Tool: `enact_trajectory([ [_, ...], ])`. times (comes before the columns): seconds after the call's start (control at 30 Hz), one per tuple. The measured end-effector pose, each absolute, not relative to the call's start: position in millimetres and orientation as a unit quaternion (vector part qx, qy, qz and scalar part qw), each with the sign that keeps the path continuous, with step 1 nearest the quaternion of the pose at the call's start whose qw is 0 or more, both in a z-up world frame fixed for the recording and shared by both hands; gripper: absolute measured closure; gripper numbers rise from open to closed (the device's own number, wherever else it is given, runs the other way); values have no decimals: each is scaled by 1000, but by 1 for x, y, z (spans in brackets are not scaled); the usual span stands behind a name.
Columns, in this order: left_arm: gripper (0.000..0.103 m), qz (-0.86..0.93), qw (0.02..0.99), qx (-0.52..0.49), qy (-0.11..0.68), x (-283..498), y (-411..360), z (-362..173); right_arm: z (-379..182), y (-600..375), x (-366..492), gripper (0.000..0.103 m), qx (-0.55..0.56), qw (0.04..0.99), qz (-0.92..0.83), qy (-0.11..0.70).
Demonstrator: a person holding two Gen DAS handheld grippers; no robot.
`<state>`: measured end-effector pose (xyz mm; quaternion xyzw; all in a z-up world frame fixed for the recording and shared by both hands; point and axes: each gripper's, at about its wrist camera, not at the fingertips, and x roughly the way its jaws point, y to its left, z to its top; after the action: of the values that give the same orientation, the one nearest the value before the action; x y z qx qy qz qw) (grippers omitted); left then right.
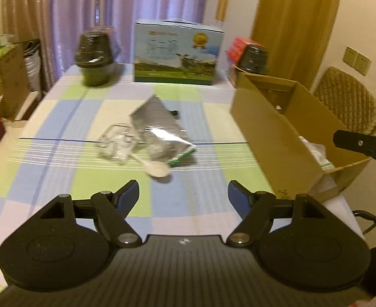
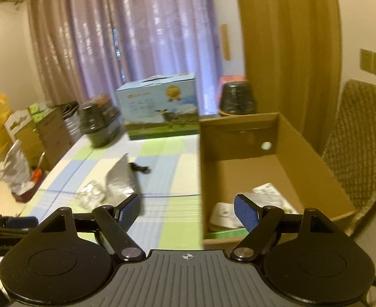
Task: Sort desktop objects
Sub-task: 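Move both tools back over the table toward the spoon and stick packet, then grasp the white spoon with the right tool while the left tool grasps the stick packet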
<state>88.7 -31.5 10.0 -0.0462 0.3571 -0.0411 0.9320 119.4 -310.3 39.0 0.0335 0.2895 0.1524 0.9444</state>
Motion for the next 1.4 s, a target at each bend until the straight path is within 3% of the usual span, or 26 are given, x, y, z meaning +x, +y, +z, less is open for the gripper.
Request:
enact_trajectory([
  [0.63,28,13,939,-6,345,110,55,9,12,-210,136,24,-18,925,228,302],
  [1.3,28,-53,921,72,378,215,70,-80,-74,-153,197,25,-113,888,306,324],
  [1.4,28,-63,920,93,375,228,73,-87,-89,-145,203,29,-125,880,317,330],
])
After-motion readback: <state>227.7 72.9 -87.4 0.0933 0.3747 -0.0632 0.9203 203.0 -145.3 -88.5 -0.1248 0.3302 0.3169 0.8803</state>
